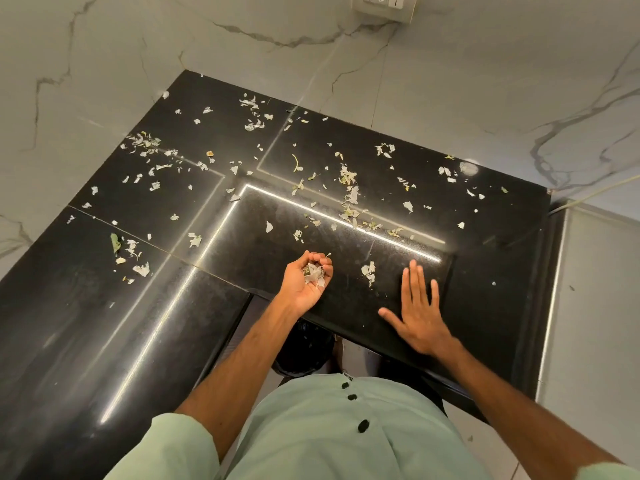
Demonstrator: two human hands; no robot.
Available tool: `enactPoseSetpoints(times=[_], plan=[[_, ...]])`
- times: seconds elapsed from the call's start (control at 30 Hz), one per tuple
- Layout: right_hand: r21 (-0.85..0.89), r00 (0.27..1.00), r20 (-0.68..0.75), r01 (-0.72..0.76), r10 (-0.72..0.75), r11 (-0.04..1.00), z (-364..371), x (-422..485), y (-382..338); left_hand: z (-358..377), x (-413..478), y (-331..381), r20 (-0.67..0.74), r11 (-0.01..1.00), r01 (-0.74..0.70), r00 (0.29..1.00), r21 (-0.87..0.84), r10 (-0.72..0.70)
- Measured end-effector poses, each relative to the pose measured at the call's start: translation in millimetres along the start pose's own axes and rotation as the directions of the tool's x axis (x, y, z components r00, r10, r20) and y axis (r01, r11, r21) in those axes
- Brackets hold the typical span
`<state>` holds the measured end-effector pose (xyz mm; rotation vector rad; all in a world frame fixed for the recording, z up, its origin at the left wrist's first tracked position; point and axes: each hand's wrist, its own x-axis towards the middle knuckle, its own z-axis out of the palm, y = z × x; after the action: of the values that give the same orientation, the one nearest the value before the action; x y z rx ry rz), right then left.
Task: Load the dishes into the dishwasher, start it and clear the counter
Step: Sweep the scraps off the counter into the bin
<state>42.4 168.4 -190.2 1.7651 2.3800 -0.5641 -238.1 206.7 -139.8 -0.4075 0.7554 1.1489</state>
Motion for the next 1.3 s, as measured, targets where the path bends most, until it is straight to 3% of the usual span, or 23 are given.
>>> enactPoseSetpoints(times=[0.17, 0.4, 0.5, 0.6, 0.8, 1.0, 1.3], plan=[[0.037, 0.992, 0.023, -0.123, 0.122, 0.992, 21.6, 11.7, -41.0, 1.2, 1.8, -7.1, -0.009, 1.000, -0.007, 1.000, -0.008, 0.007], [0.238, 0.994, -0.109, 0.045, -0.019, 0.970, -9.0, 64.3, -47.1, 2.0, -3.0, -18.5, 0.060, 0.997, -0.021, 0.998, -0.078, 0.026], [0.048, 0.974, -0.052, 0.225, -0.222, 0.973, -14.2, 62.0, -36.9, -0.7, -3.8, -21.9, 0.068, 0.993, -0.025, 0.997, -0.115, 0.033], [-0.050, 0.954, -0.002, 0.299, -0.300, 0.953, -9.3, 45.7, -40.6, -2.4, -4.2, -25.8, 0.059, 0.989, -0.028, 0.998, -0.144, 0.037], [-0.117, 0.968, 0.011, 0.252, -0.252, 0.961, -9.8, 21.6, -58.3, -2.4, -2.4, -32.5, 0.053, 0.987, -0.021, 0.998, -0.160, 0.030], [-0.180, 0.954, 0.039, 0.299, -0.297, 0.937, -18.7, 27.8, -62.3, -2.3, -3.5, -34.6, 0.039, 0.989, -0.023, 0.999, -0.145, 0.029], [-0.090, 0.974, -0.007, 0.226, -0.227, 0.970, -13.1, 26.0, -73.6, -7.5, -2.6, -31.2, 0.009, 0.985, -0.038, 0.999, -0.166, 0.040]])
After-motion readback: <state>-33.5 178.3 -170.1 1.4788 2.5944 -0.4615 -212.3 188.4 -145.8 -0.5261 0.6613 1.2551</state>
